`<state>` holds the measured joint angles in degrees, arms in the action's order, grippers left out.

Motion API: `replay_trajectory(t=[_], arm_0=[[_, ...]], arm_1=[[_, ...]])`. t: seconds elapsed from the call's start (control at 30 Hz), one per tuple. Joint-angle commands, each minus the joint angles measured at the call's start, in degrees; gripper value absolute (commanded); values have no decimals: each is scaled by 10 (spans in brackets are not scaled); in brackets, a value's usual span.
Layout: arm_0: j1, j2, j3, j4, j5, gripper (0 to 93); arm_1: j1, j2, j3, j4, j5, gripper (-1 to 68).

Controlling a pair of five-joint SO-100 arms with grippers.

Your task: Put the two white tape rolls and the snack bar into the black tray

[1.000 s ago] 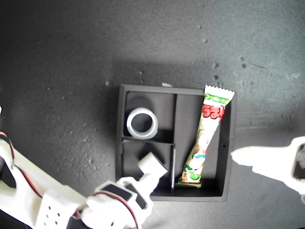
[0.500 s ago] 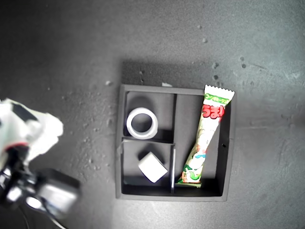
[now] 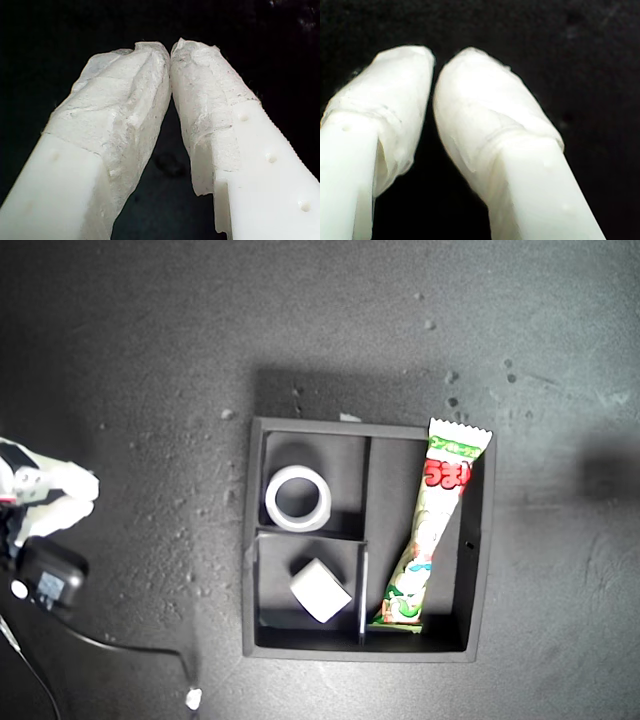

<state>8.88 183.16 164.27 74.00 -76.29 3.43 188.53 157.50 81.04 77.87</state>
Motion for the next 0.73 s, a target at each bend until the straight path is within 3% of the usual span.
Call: replay_trajectory(t=[0.0,0.27,0.47,0.7], arm_0=[[11,86,53,22,-11,0],[19,108,119,39,-39,2],[40,107,156,34,-91,4],[36,107,156,58,30,3]], arm_1=[[-30,22,59,-37,-21,-7],[-67,29,215,-136,39,-7],[-91,34,215,-86,41,-1],[-47,33,215,-42,-61,0]])
